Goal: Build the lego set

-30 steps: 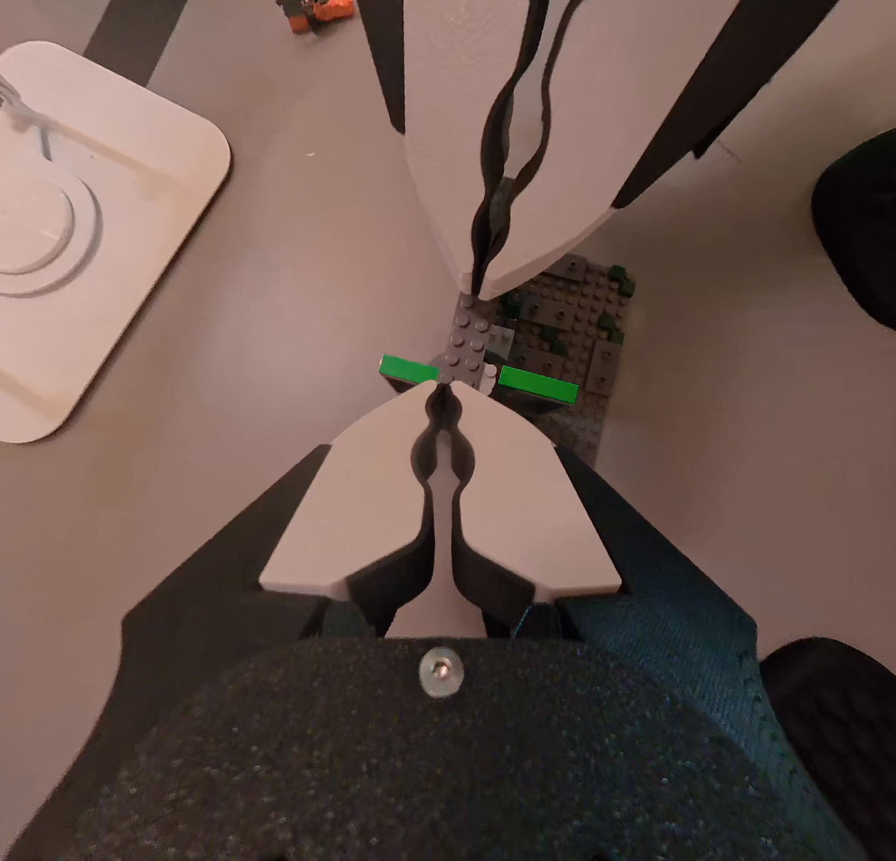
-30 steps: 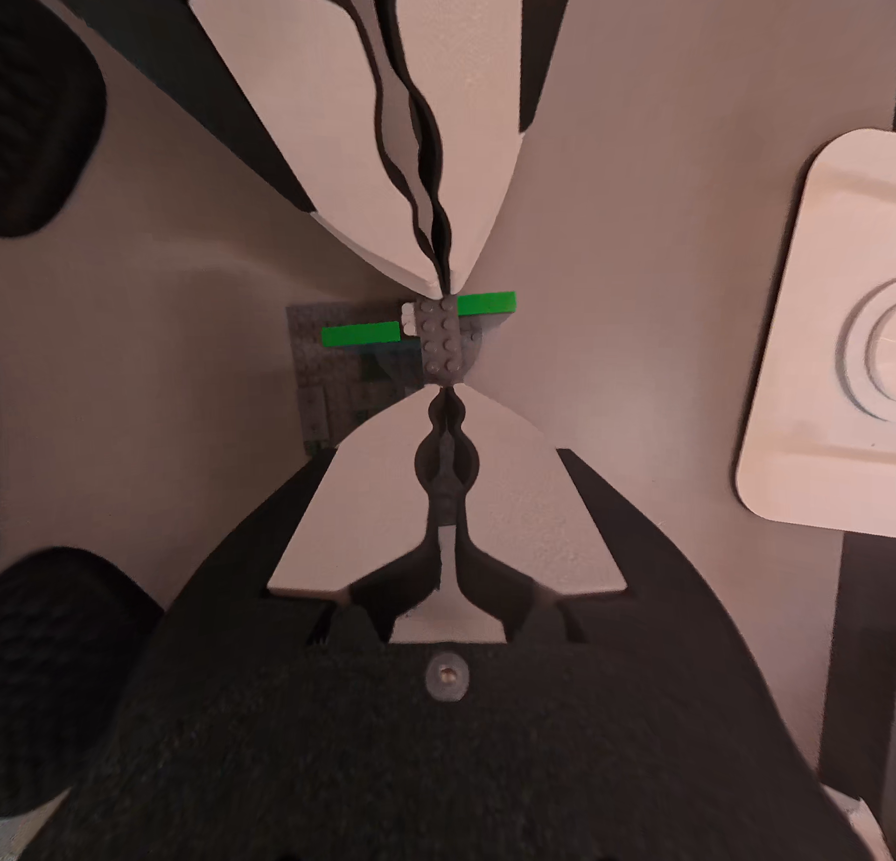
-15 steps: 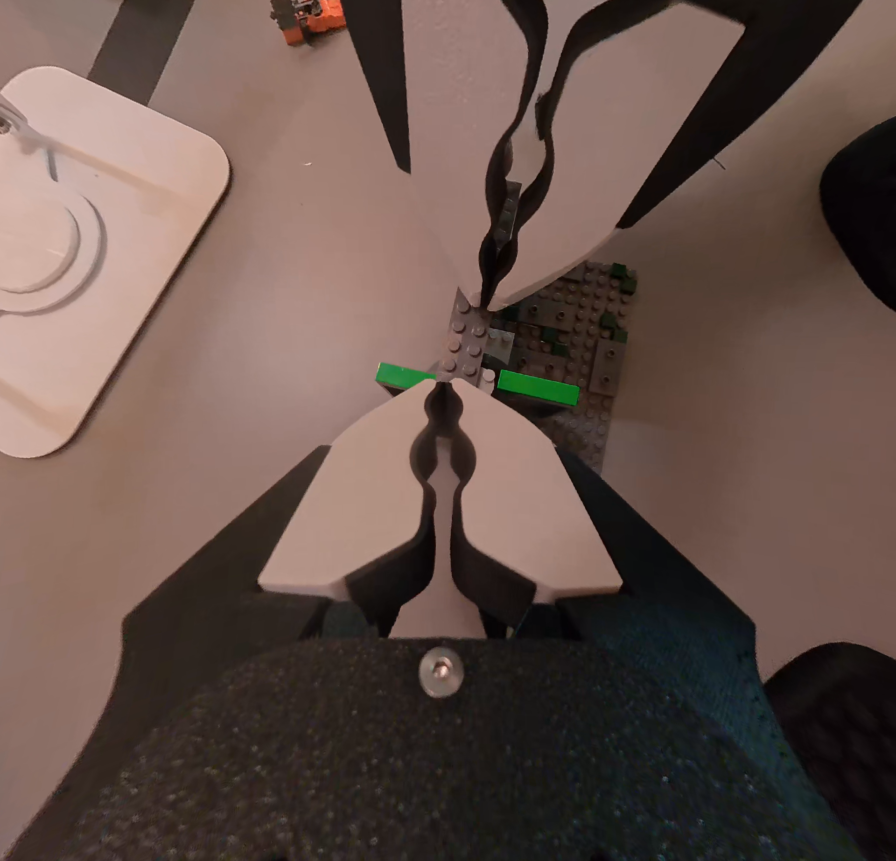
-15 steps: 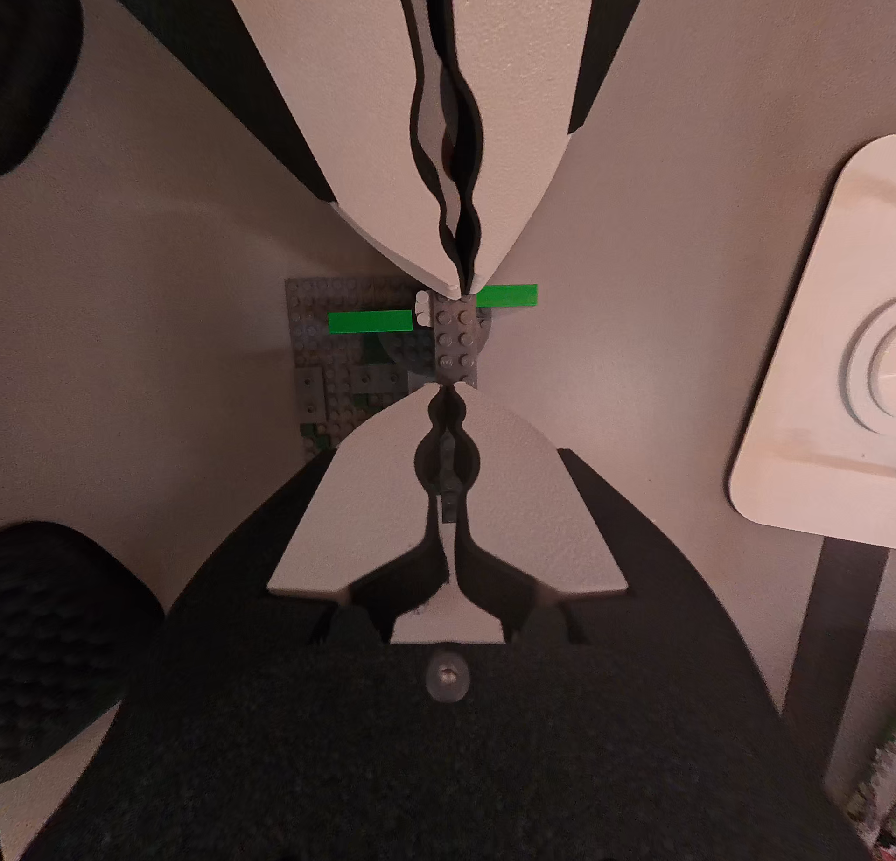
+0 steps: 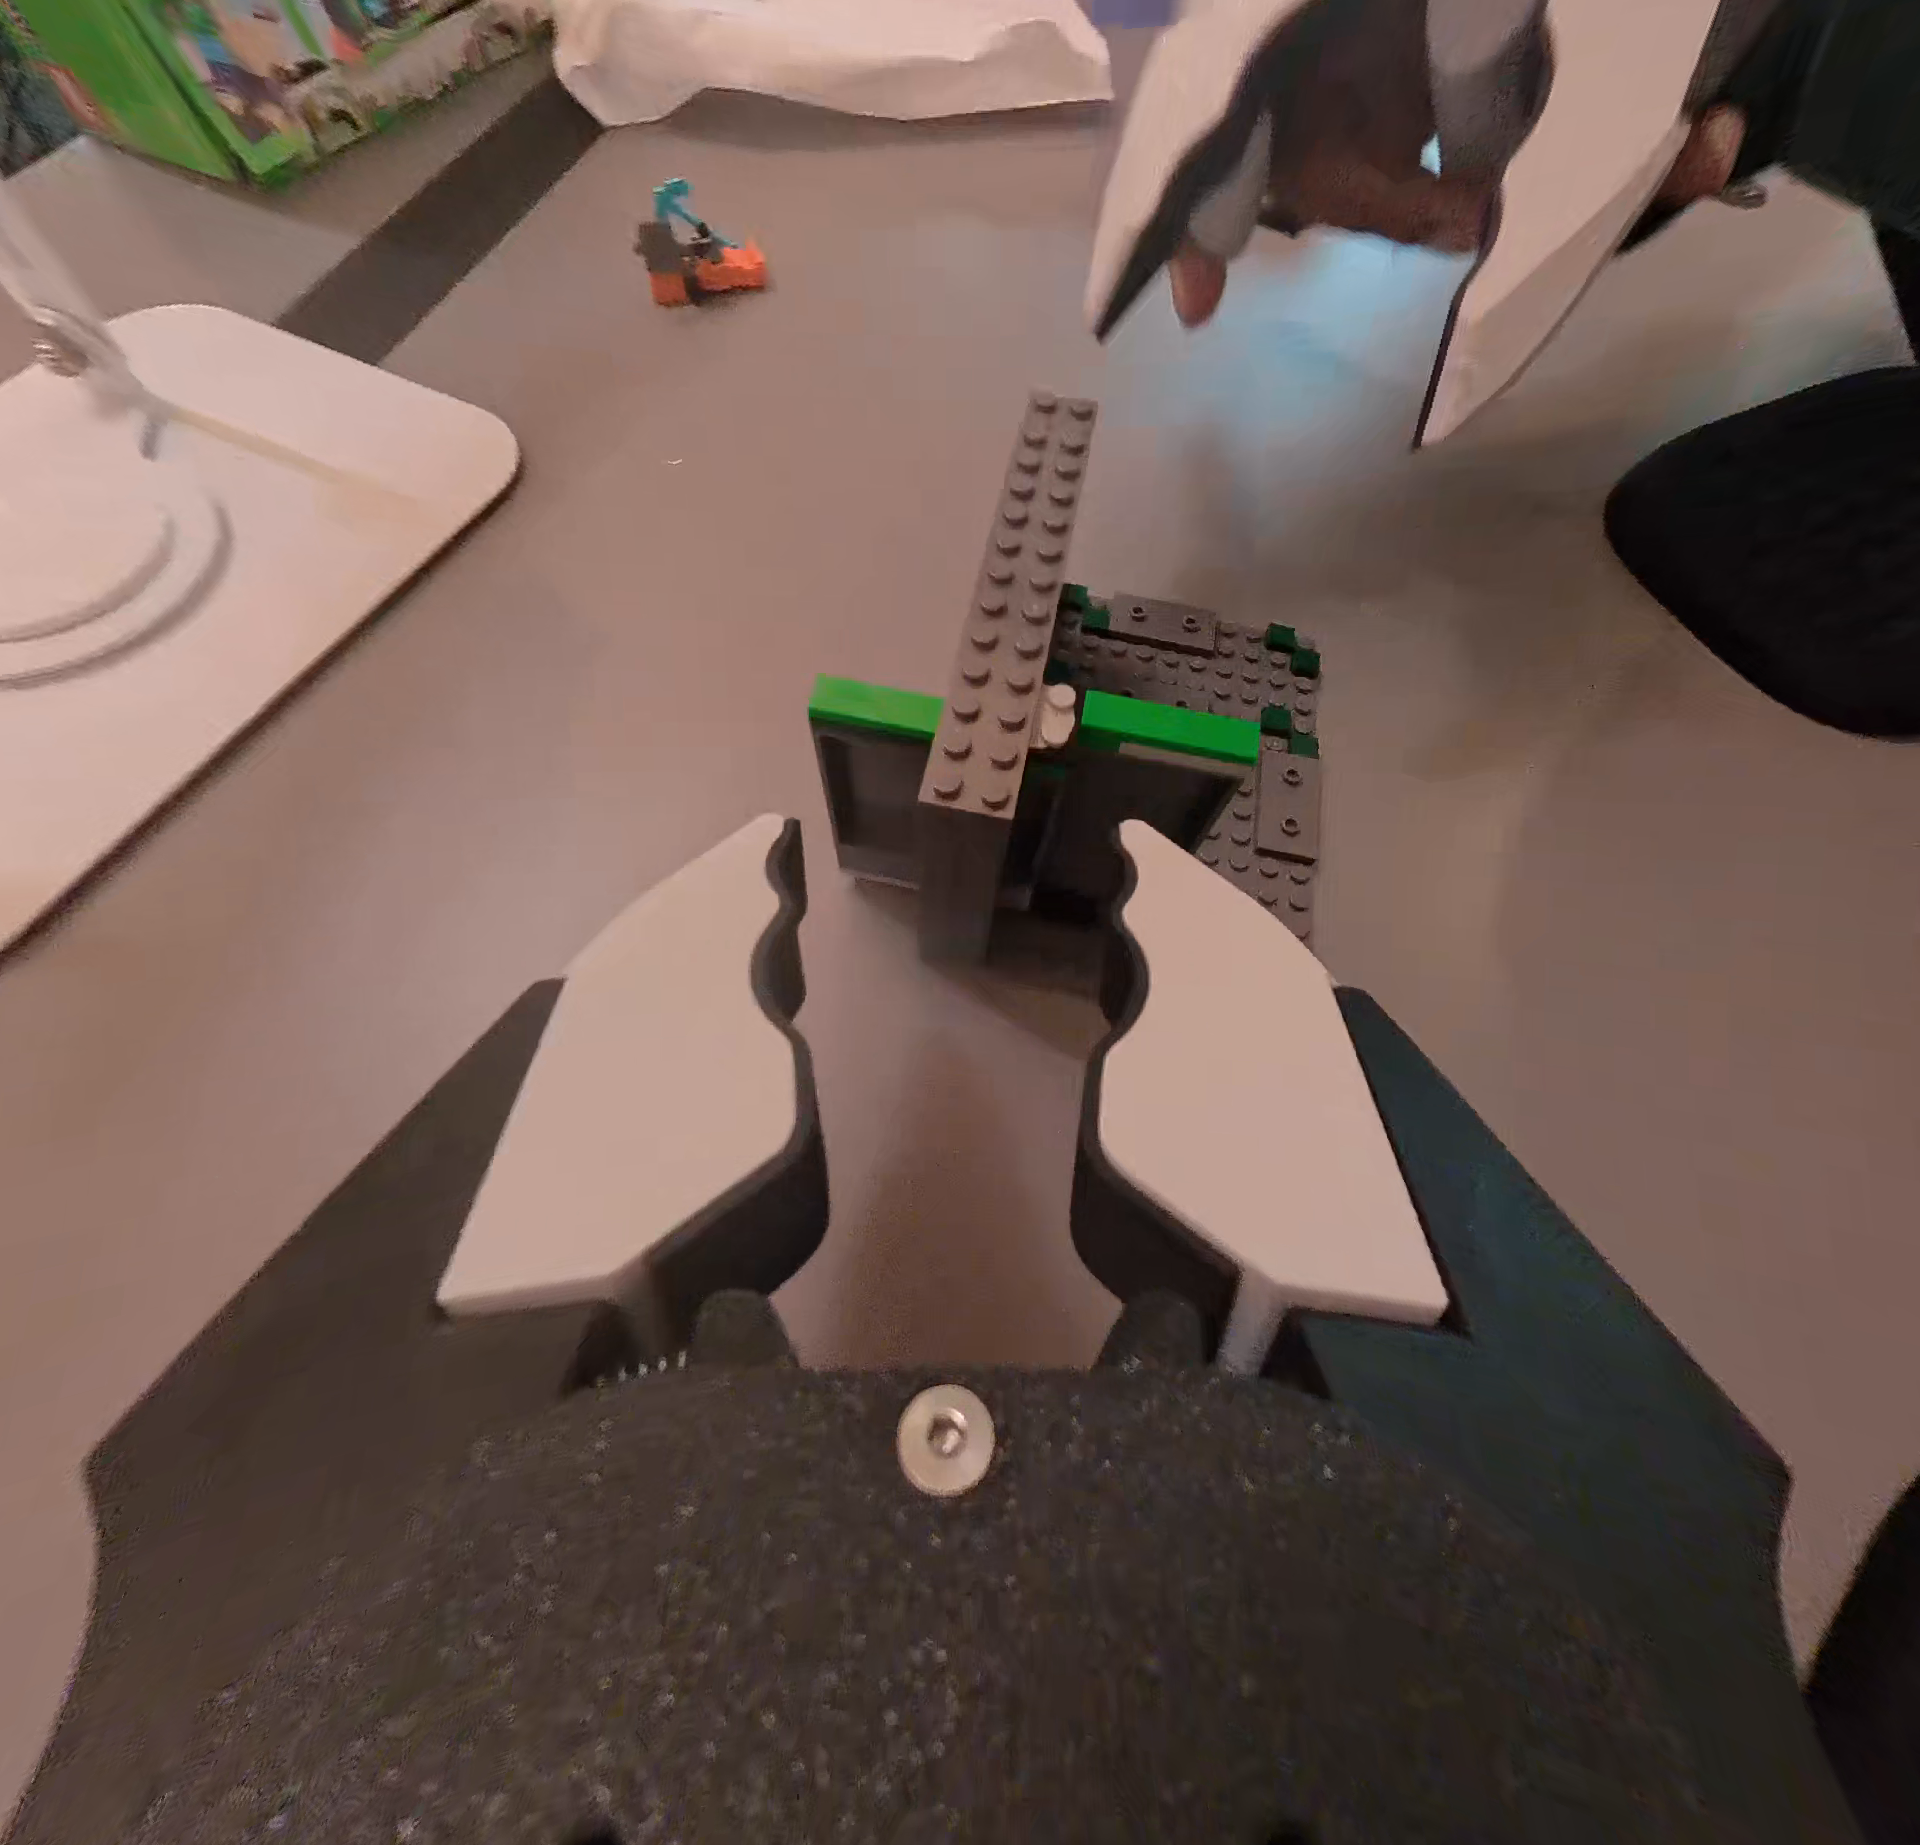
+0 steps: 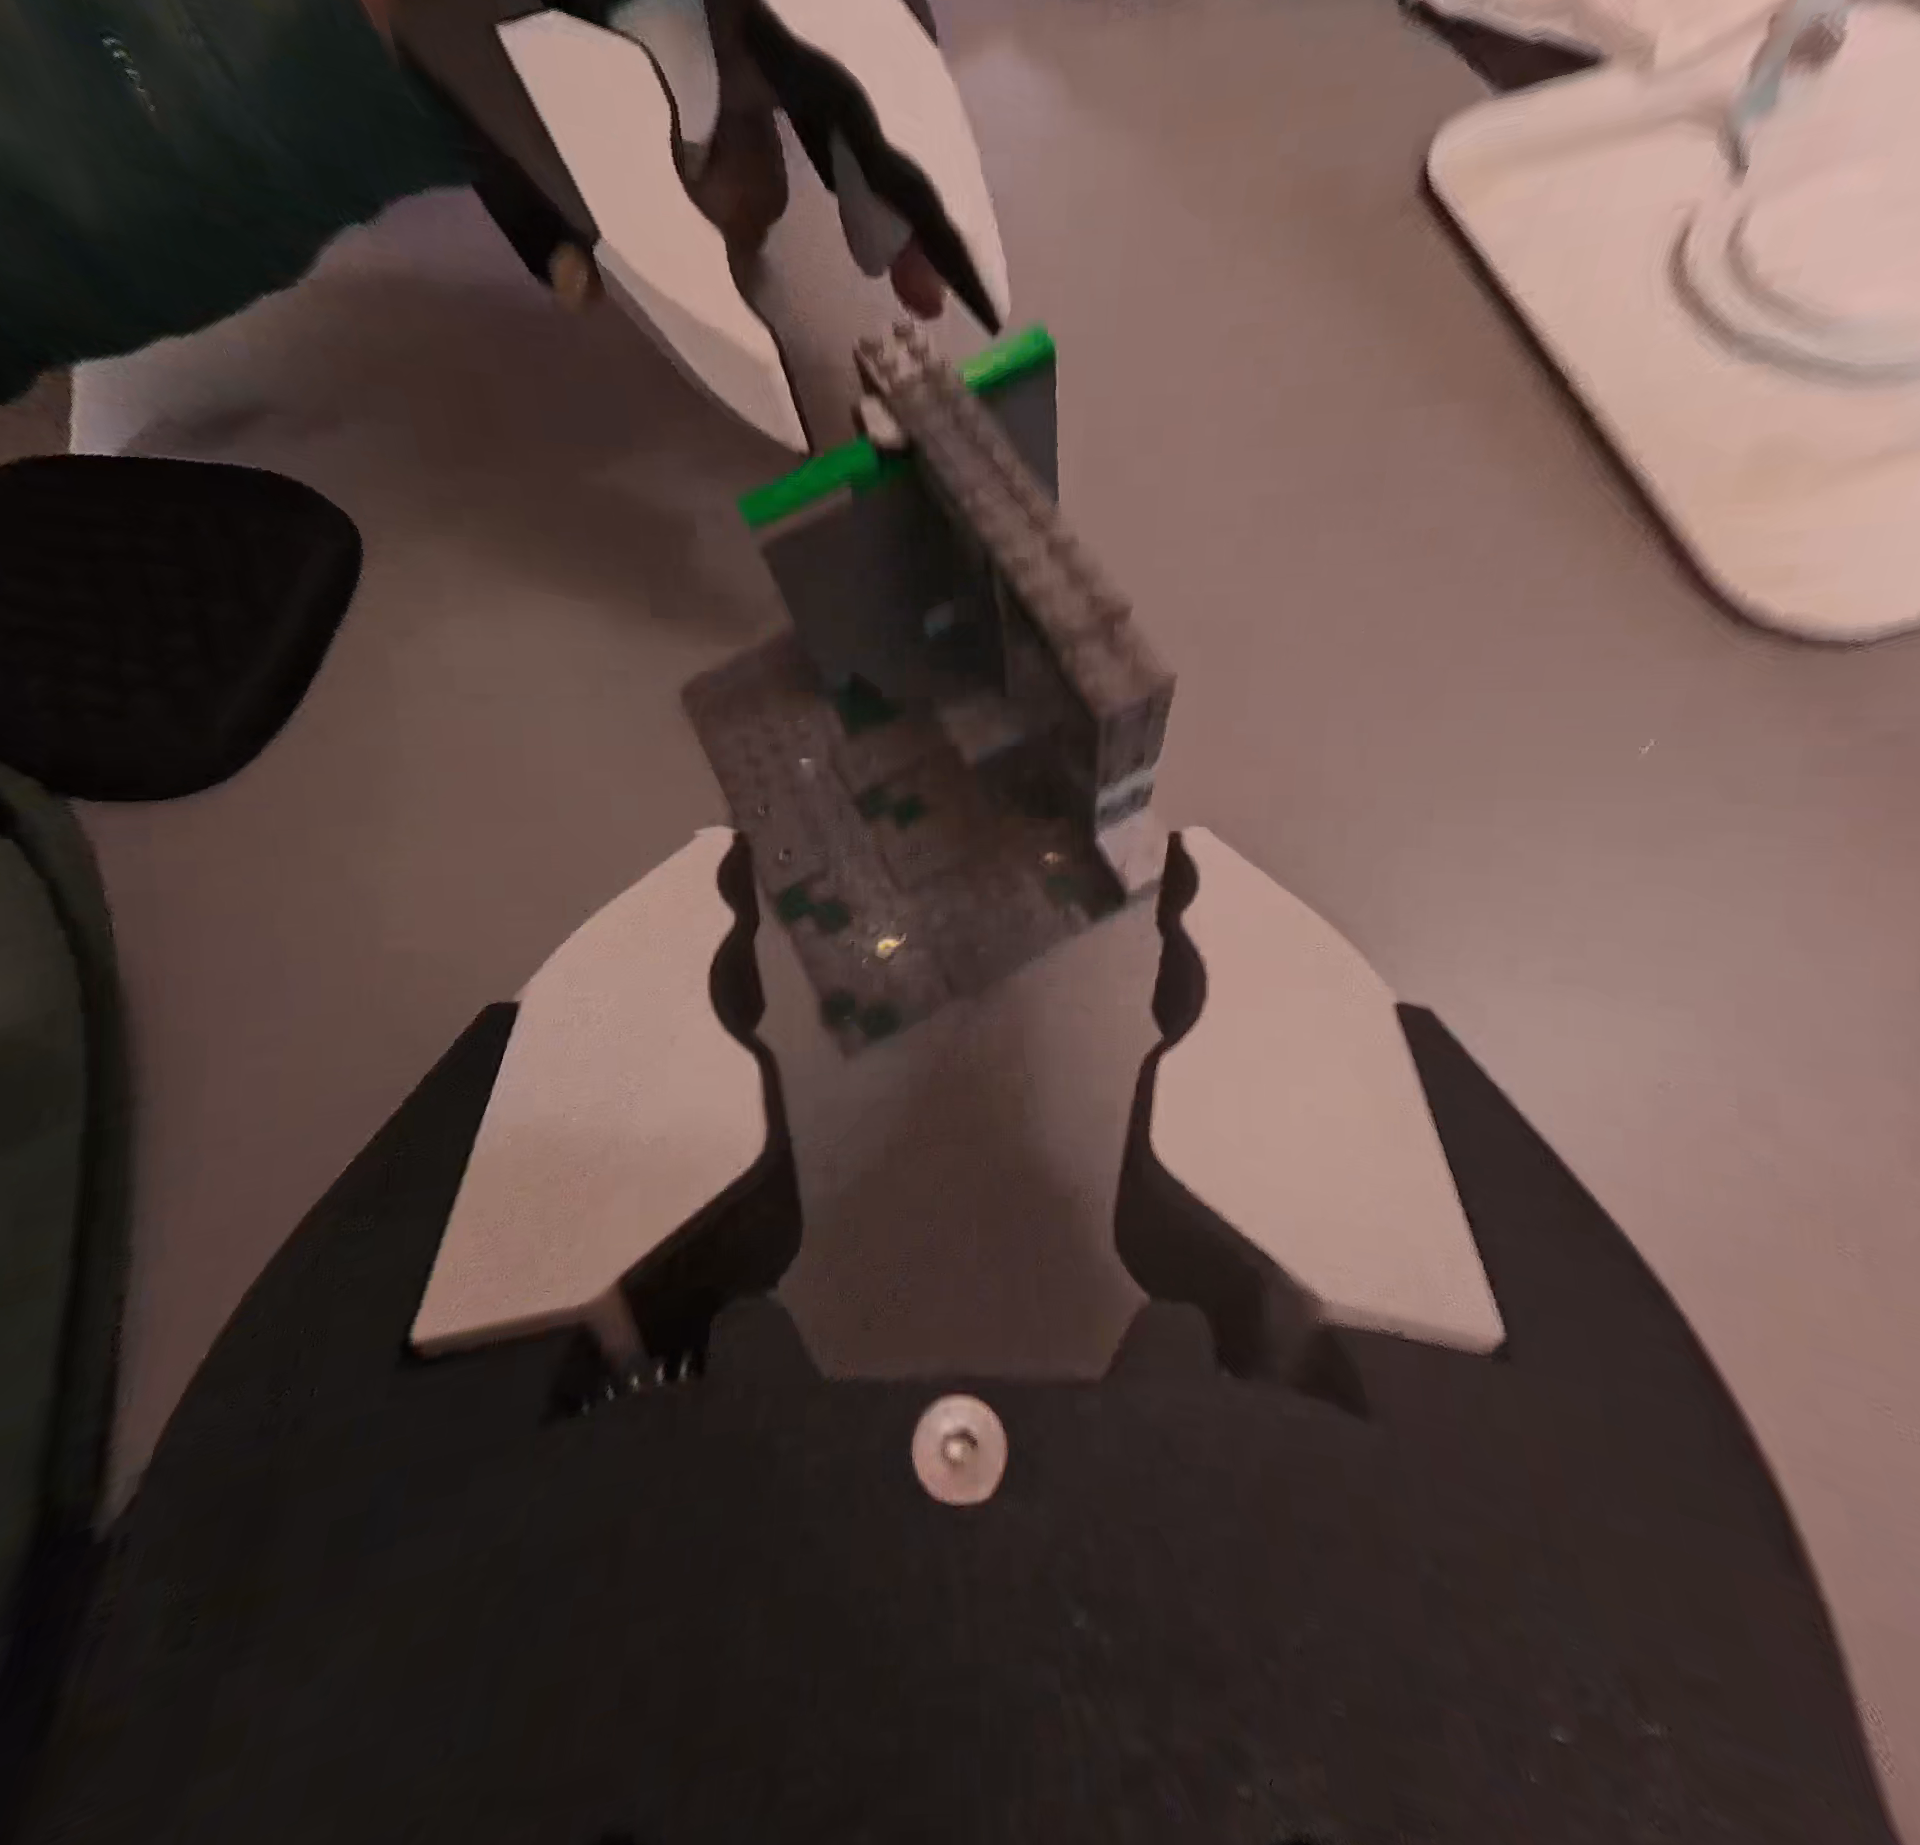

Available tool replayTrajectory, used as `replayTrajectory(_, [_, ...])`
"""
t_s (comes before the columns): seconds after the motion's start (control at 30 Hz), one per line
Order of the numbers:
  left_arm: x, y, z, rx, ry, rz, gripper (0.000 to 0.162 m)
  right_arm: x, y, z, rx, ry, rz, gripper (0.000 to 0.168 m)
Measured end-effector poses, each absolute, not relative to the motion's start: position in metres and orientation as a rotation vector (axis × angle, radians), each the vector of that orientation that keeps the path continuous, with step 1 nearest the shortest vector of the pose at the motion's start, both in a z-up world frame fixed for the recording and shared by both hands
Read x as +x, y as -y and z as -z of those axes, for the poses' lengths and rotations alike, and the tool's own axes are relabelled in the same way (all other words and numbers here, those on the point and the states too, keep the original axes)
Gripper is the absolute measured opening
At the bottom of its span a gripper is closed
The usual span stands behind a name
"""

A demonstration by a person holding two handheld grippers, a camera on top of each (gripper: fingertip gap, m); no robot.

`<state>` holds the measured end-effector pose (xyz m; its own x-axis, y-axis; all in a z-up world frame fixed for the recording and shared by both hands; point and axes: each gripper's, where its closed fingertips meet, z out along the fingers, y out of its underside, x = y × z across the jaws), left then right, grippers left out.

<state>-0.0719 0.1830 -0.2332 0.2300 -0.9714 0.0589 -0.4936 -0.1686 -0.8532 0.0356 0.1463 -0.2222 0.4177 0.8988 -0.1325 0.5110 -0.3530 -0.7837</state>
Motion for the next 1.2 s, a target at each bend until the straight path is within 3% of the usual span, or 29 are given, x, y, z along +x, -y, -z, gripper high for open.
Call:
replayTrajectory(0.1, [-0.066, -0.183, 0.244, -1.718, -1.409, 0.839, 0.050, 0.043, -0.132, 0.254, -2.038, 1.112, -0.717, 0.074])
replayTrajectory(0.2, [-0.062, -0.183, 0.249, -1.655, -1.460, 0.771, 0.022, 0.040, -0.140, 0.254, -1.960, 1.136, -0.648, 0.067])
replayTrajectory(0.23, [-0.062, -0.183, 0.249, -1.649, -1.459, 0.763, 0.019, 0.039, -0.147, 0.252, -1.932, 1.180, -0.616, 0.066])
replayTrajectory(0.53, [-0.065, -0.161, 0.248, -1.807, -1.204, 0.559, 0.019, 0.009, -0.191, 0.250, -1.678, 1.762, -0.573, 0.049])
replayTrajectory(0.67, [-0.064, -0.149, 0.246, -1.858, -1.070, 0.474, 0.018, -0.004, -0.187, 0.254, -1.544, 2.018, -0.600, 0.027])
replayTrajectory(0.77, [-0.066, -0.141, 0.244, -1.881, -1.001, 0.394, 0.019, -0.008, -0.184, 0.253, -1.424, 2.199, -0.630, 0.021])
replayTrajectory(1.07, [-0.066, -0.097, 0.233, -1.782, -1.173, 0.569, 0.031, -0.024, -0.185, 0.255, -1.156, 2.559, -0.638, 0.023])
replayTrajectory(1.2, [-0.092, -0.104, 0.215, -1.708, -1.160, 0.761, 0.026, -0.030, -0.189, 0.236, -1.213, 2.444, -0.736, 0.040])
